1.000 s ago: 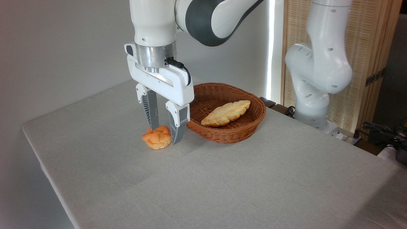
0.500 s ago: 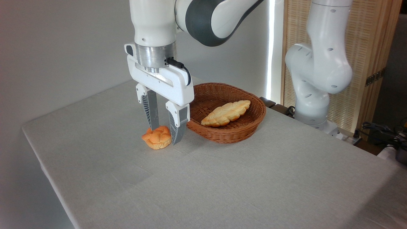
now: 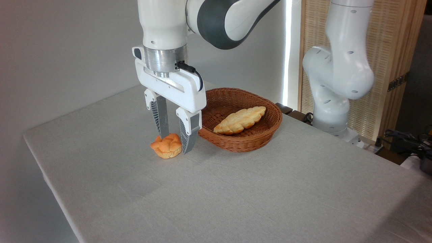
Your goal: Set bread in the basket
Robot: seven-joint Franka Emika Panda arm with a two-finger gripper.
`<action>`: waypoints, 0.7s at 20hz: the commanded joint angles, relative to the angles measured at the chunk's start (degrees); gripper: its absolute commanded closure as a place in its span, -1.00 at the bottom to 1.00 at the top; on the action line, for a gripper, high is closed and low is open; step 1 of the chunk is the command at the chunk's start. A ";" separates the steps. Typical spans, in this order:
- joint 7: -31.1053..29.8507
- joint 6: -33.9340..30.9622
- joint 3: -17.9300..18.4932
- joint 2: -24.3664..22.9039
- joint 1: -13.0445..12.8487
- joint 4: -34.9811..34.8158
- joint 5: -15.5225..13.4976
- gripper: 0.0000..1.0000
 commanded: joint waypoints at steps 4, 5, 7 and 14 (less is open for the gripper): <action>1.08 0.16 0.55 0.32 -0.23 0.69 0.33 -1.00; 1.08 0.16 0.55 0.32 -0.23 0.69 0.33 -1.00; 1.08 -0.19 0.55 0.32 -0.23 0.69 0.33 -1.00; 1.17 -0.28 0.55 0.32 -0.23 0.69 0.42 -1.00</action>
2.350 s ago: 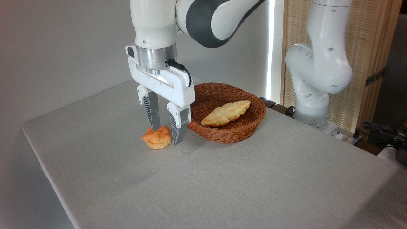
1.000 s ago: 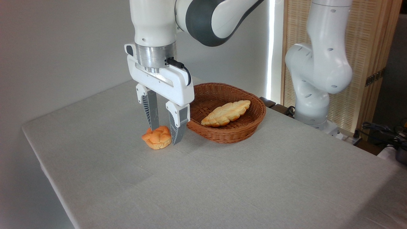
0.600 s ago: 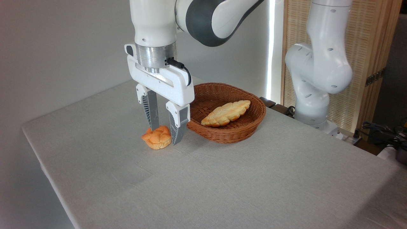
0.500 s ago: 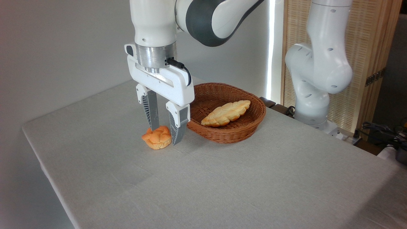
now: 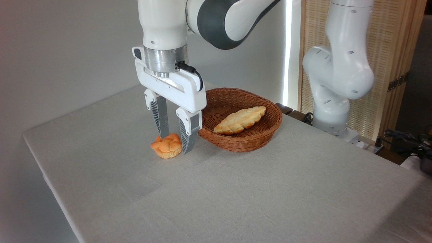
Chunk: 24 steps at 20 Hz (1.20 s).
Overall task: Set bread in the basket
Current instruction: 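Move the gripper over the orange roll and lower it around the roll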
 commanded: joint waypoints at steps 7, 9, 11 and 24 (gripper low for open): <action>1.07 -0.89 0.42 0.39 -0.32 0.69 0.33 -1.00; 1.07 -0.98 0.42 0.74 -0.40 0.69 0.33 -1.00; 0.98 -1.07 0.16 0.83 -0.49 0.69 0.33 -1.00; 0.36 -0.63 -1.77 3.99 -6.55 0.69 -0.72 -1.00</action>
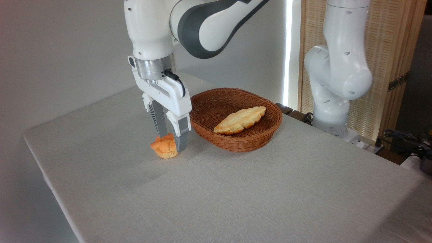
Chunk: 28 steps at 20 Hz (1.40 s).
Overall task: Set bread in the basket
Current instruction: 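Move the gripper over the orange roll and lower it around the roll, then close the gripper on the orange bread roll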
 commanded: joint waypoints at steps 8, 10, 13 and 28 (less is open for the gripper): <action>0.42 -0.34 -0.06 1.98 -6.97 0.71 -0.70 -1.00; 0.51 0.53 -0.76 3.82 -7.68 0.71 -0.61 -1.00; 0.51 1.85 -1.64 4.97 -7.85 0.71 -0.61 -1.00; 1.04 4.93 -2.78 8.31 -7.77 0.71 2.90 -0.44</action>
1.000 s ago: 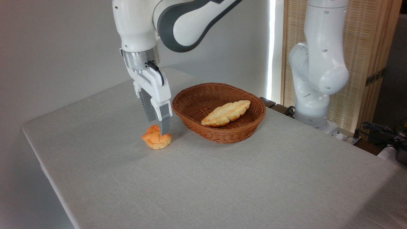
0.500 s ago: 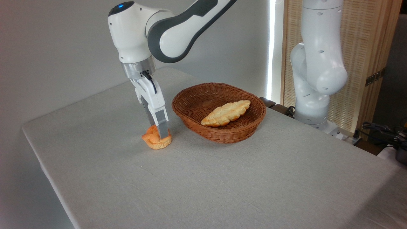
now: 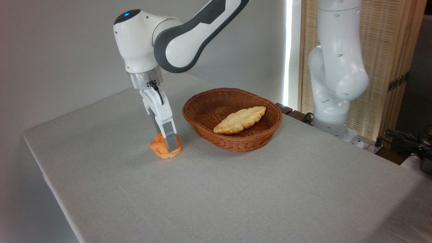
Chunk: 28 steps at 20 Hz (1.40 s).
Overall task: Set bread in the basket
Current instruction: 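Close the gripper on the orange bread roll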
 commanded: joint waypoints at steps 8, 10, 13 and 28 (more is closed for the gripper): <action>1.73 1.54 0.22 0.79 0.24 0.64 2.17 0.31; 1.73 1.54 0.22 0.70 0.33 0.64 2.17 0.31; 1.73 1.46 0.22 0.44 0.24 0.72 2.17 0.31; 0.95 0.49 0.66 -3.33 0.42 3.89 1.64 0.27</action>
